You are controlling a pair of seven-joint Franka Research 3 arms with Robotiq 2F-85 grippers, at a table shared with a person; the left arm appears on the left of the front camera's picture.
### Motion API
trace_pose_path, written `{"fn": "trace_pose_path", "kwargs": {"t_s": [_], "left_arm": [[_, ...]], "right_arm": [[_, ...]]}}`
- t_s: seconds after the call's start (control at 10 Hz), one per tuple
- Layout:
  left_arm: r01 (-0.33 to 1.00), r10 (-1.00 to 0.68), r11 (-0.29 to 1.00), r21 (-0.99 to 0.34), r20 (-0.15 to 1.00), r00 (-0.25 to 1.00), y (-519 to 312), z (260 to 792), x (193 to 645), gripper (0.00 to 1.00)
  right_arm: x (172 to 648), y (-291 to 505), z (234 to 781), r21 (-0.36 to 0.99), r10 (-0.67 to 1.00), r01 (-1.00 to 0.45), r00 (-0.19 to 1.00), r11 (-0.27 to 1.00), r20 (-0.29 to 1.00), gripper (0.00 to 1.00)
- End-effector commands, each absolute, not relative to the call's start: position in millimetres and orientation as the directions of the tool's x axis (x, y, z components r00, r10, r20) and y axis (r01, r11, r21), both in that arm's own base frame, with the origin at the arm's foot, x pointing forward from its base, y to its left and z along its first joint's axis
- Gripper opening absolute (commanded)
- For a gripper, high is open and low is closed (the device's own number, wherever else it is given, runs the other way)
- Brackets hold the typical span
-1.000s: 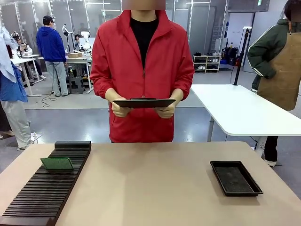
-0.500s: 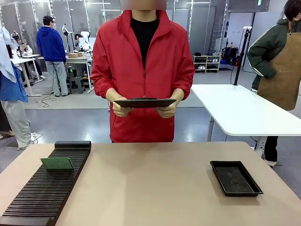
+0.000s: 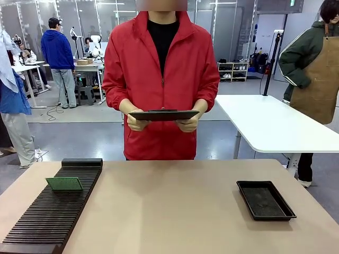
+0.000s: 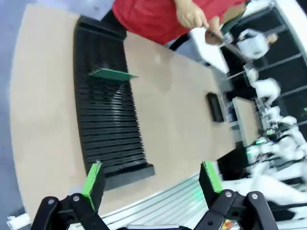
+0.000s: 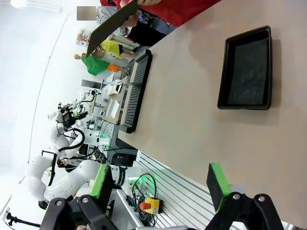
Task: Inspect the PCB.
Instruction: Pick up the Blank PCB and present it to the human.
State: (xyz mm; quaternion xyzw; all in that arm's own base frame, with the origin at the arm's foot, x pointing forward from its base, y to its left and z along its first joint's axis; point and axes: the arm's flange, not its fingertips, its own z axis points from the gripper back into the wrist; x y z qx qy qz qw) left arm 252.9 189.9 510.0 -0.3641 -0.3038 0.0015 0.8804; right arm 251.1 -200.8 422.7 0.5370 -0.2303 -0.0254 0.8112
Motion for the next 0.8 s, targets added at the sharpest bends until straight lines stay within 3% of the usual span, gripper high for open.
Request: {"fn": "trace_pose_path", "kwargs": {"t_s": [0.0,0.3,0.7], "left_arm": [[0.27,0.034,0.858,-0.438,0.571,0.82,147.3,530.3,285.2,1.0],[0.443,-0.391,0.896,0.007,0.484,0.783,56.2,555.9,346.7,1.0],[0.723,-0.787,0.617,0.31,0.266,0.557,-25.1,525.2,394.2,1.0]], "right_arm": [[251.0,-201.6,423.5,0.88,-0.281,-0.224,0.89,0.419,0.36,1.0],[251.0,-201.6,423.5,0.88,-0.281,-0.224,0.89,0.419,0.36,1.0],[251.0,-201.6,423.5,0.88,-0.281,-0.224,0.89,0.419,0.36,1.0]]}}
